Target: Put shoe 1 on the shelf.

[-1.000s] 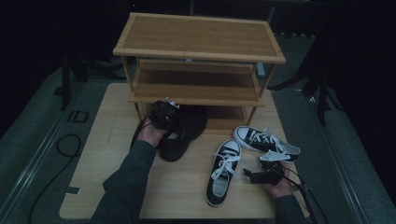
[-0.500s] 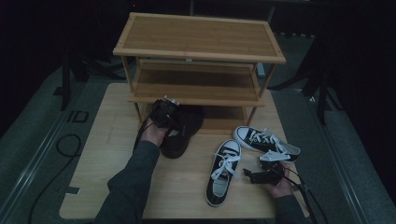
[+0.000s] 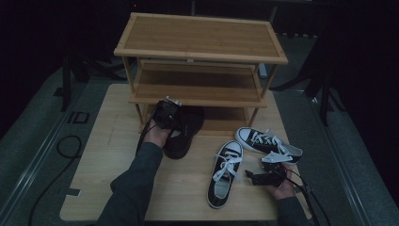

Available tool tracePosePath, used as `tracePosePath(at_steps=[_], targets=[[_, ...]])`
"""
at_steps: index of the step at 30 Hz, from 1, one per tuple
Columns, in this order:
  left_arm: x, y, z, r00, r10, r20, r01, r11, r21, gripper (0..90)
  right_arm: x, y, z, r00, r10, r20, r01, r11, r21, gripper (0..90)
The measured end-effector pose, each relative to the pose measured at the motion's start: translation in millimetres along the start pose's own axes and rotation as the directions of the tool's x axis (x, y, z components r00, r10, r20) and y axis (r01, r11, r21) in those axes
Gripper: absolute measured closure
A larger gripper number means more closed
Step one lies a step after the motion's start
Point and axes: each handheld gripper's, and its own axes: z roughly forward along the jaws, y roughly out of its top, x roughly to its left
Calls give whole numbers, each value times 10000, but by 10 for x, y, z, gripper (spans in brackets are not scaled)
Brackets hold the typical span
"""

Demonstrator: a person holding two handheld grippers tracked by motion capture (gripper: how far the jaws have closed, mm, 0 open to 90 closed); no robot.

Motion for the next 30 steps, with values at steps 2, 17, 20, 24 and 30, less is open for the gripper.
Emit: tracePosePath(at_steps=[2,17,20,24,30], targets=[[2,-17,-9,9999,110,-33,-111,9999,-33,681,0,0,0,10000,-1,0,1,10000,0,108],[78,-103,-183,9980,110,615,-81,9988,-478,527,0,0,0,10000,1,-1,-1,10000,0,107],[105,-132,-254,9975,244,663,-201,9976,-656,486,0,0,0,10000,0,1,0,10000,-1,107],[131,-161,-372,9968,215,767,-134,9945,-1041,488,-1,0,1,10000,-18,7,18,10000,-9,108],[101,-192,-577,9925,539,1101,-368,9877,-1519,589,-1,0,1,10000,-15,5,15,10000,-9,108]])
